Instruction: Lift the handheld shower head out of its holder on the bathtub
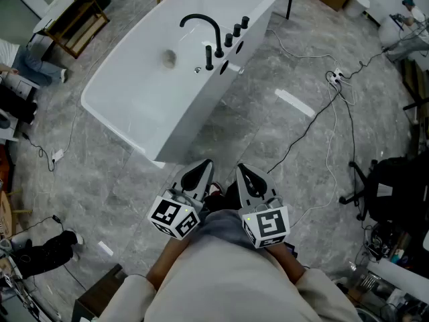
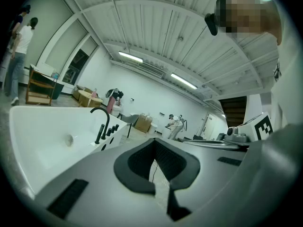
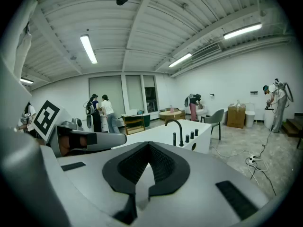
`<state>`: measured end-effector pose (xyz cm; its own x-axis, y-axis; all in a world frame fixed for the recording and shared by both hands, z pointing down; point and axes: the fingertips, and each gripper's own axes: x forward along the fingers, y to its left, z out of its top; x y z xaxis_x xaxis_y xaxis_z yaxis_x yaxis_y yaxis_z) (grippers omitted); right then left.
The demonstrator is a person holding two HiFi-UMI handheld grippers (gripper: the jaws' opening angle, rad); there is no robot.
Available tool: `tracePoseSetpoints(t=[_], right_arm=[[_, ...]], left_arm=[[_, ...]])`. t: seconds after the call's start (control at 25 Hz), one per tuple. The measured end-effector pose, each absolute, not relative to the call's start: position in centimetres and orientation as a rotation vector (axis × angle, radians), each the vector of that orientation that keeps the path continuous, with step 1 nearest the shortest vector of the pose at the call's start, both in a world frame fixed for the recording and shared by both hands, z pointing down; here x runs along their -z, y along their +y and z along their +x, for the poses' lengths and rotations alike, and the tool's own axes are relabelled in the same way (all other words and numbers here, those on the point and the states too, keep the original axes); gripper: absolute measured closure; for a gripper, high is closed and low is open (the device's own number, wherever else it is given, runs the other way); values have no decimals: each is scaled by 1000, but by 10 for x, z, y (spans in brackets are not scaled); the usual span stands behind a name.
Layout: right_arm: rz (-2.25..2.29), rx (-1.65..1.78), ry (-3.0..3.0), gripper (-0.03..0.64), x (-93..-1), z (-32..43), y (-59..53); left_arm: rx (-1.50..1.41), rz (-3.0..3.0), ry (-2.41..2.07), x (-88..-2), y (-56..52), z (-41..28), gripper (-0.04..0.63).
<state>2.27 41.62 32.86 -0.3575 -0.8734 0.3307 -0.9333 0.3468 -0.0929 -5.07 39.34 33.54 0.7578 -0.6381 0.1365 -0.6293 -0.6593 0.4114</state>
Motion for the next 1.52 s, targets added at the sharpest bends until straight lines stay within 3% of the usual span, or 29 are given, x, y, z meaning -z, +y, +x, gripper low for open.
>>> tracePoseSetpoints(t=[0.76,1.52], right_arm=[[1545,-475,-2486,597,-328,92,342],[1360,-547,-2563,595,-351,109,262]], left_arm=[[-11,2553,-1044,-329,330,25,591],[-18,2551,-1142,-335,259,65,591]])
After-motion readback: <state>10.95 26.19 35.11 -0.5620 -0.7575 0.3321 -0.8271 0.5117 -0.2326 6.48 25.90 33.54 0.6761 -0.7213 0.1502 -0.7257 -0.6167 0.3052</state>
